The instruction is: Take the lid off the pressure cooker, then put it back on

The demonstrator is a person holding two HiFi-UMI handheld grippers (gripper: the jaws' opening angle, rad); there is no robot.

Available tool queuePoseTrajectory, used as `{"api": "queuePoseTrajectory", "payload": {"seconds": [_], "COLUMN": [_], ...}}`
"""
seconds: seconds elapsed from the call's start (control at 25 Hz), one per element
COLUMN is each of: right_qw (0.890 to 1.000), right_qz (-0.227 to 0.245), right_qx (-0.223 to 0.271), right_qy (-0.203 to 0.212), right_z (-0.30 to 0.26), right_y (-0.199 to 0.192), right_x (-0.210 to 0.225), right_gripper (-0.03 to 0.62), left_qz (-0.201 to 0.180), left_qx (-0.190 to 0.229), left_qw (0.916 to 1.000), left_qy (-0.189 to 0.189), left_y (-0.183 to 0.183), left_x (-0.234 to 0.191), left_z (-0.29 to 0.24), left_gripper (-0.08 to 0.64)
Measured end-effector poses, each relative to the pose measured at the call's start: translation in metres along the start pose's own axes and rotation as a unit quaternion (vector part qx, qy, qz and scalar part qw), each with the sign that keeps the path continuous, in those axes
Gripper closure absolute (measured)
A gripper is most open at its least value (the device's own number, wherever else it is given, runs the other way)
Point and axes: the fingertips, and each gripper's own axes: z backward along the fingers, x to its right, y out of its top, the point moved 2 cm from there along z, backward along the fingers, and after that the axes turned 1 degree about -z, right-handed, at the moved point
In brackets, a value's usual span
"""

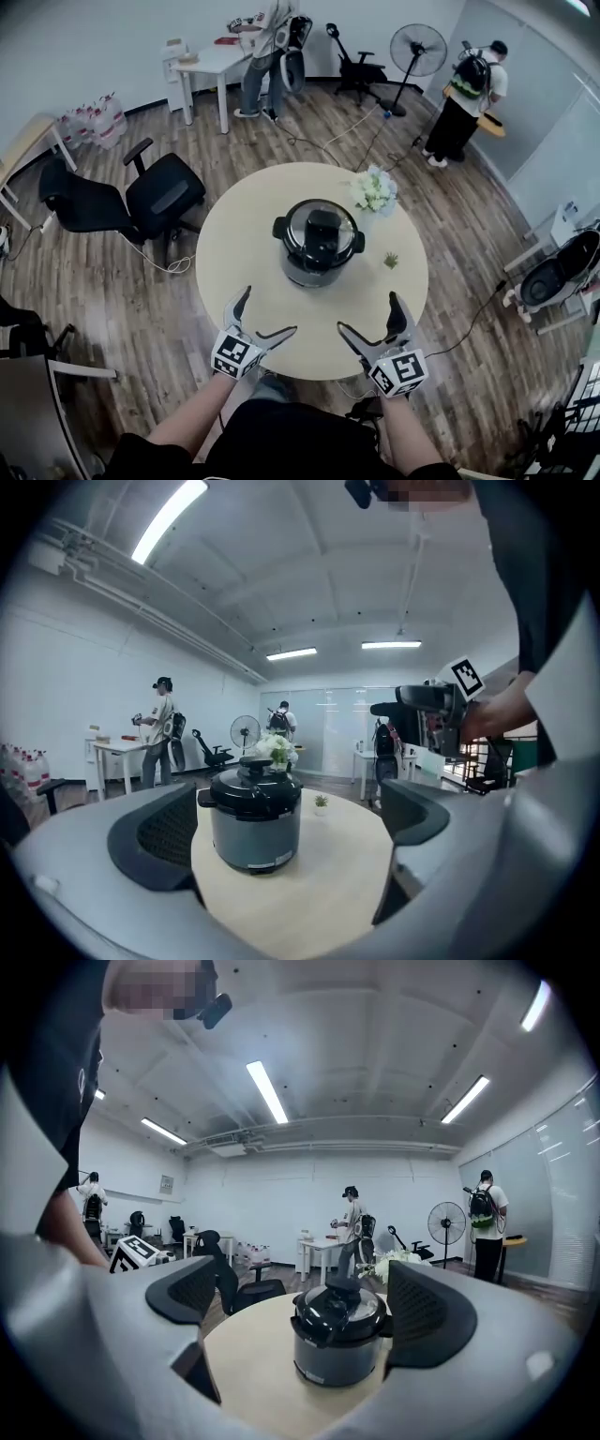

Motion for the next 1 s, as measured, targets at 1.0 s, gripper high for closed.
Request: {"api": "queuePoseTrajectory", "payload": {"seconds": [1.0], "right_qw": [0.997], "right_qz": [0.037], "right_qx": [-0.064], "right_qy": [0.033], "right_z": [-0.157], "right_y": [0.013], "right_x": [0.071], "right_gripper": [0.017], "left_qz": [0.027], "left_qx": [-0.12], "left_qw": [0.991], "left_qy": [-0.053], "left_y": [-0.11], "left_x": [-0.085], "left_z": [-0.163], "left_gripper": [-0.029]}}
